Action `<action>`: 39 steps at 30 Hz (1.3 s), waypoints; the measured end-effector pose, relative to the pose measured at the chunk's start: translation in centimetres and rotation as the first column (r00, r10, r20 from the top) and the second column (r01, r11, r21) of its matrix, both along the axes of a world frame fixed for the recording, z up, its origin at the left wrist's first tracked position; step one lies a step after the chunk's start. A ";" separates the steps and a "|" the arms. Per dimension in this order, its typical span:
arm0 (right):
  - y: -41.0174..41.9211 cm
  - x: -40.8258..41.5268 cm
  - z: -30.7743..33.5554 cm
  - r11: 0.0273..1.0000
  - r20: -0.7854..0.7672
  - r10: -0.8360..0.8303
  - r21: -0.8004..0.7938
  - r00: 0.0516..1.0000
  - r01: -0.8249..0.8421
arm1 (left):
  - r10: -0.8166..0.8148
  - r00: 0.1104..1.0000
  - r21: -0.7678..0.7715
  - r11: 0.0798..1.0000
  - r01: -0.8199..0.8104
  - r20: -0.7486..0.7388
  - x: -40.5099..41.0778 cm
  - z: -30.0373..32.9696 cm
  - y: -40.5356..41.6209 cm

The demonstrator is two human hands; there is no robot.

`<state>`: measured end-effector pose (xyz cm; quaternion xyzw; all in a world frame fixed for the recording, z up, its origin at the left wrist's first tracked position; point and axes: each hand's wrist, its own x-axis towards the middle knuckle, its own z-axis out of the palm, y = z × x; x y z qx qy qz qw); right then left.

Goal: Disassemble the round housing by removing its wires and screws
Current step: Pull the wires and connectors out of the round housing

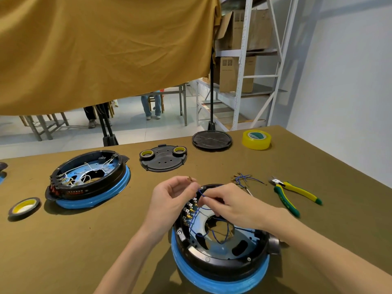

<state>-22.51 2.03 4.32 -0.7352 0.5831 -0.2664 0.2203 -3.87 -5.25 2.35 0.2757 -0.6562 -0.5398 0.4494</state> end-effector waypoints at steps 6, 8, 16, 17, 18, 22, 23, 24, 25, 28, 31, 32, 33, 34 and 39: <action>0.0 -0.2 -0.8 0.998 0.077 -0.059 -0.032 0.995 0.061 | 0.092 0.995 -0.012 0.996 -0.092 -0.047 -0.8 0.4 0.1; -0.2 -0.2 -0.7 0.995 0.138 -0.079 -0.043 0.987 0.086 | 0.121 0.988 0.029 0.992 -0.119 -0.095 -1.1 0.3 0.3; 0.2 -1.2 -0.7 0.997 0.161 -0.053 -0.041 0.985 0.060 | 0.097 0.990 0.150 0.985 -0.081 -0.105 -1.3 -0.1 0.2; 0.1 -1.4 -0.8 0.997 0.160 -0.056 -0.042 0.986 0.063 | 0.080 0.990 0.192 0.980 -0.056 -0.119 -1.4 -0.2 0.2; -0.1 -1.6 -0.8 0.997 0.161 -0.065 -0.038 0.985 0.072 | 0.061 0.987 0.239 0.971 -0.023 -0.151 -1.5 -0.3 0.1; -0.4 -2.1 -1.2 0.996 0.196 -0.078 -0.018 0.977 0.083 | 0.005 0.969 0.333 0.939 0.081 -0.248 -1.9 -0.2 -0.2; -0.3 -2.1 -1.3 0.997 0.212 -0.079 -0.002 0.974 0.082 | -0.008 0.972 0.333 0.939 0.088 -0.234 -1.9 -0.2 -0.4; -0.3 -2.1 -1.3 0.997 0.243 -0.077 0.015 0.967 0.076 | -0.023 0.976 0.340 0.935 0.098 -0.219 -1.9 -0.2 -0.6; -0.2 -2.2 -1.3 0.997 0.287 -0.073 0.041 0.955 0.064 | -0.038 0.977 0.353 0.929 0.111 -0.208 -1.9 -0.2 -0.8; -0.4 -3.0 -0.9 0.990 0.392 -0.053 0.144 0.918 -0.005 | -0.060 0.983 0.370 0.921 0.122 -0.175 -2.1 -0.6 -1.3; -1.0 -4.0 -0.4 0.969 0.471 -0.090 0.245 0.878 -0.032 | 0.005 0.998 0.247 0.969 0.011 -0.062 -2.3 -1.0 -1.7; -1.3 -4.5 -0.4 0.965 0.480 -0.121 0.264 0.869 -0.011 | 0.054 0.998 0.155 0.987 -0.053 -0.007 -2.4 -1.3 -1.8; -1.7 -5.0 -0.4 0.962 0.477 -0.159 0.273 0.864 0.026 | 0.104 0.994 0.057 0.993 -0.107 0.044 -2.3 -1.6 -2.0; -2.1 -5.6 -0.4 0.959 0.462 -0.200 0.274 0.864 0.076 | 0.141 0.986 -0.025 0.990 -0.139 0.093 -2.1 -2.1 -2.2; -4.8 -9.4 -1.6 0.900 0.069 -0.427 0.128 0.902 0.416 | 0.125 0.966 -0.056 0.992 -0.116 0.226 -1.3 -5.0 -2.6</action>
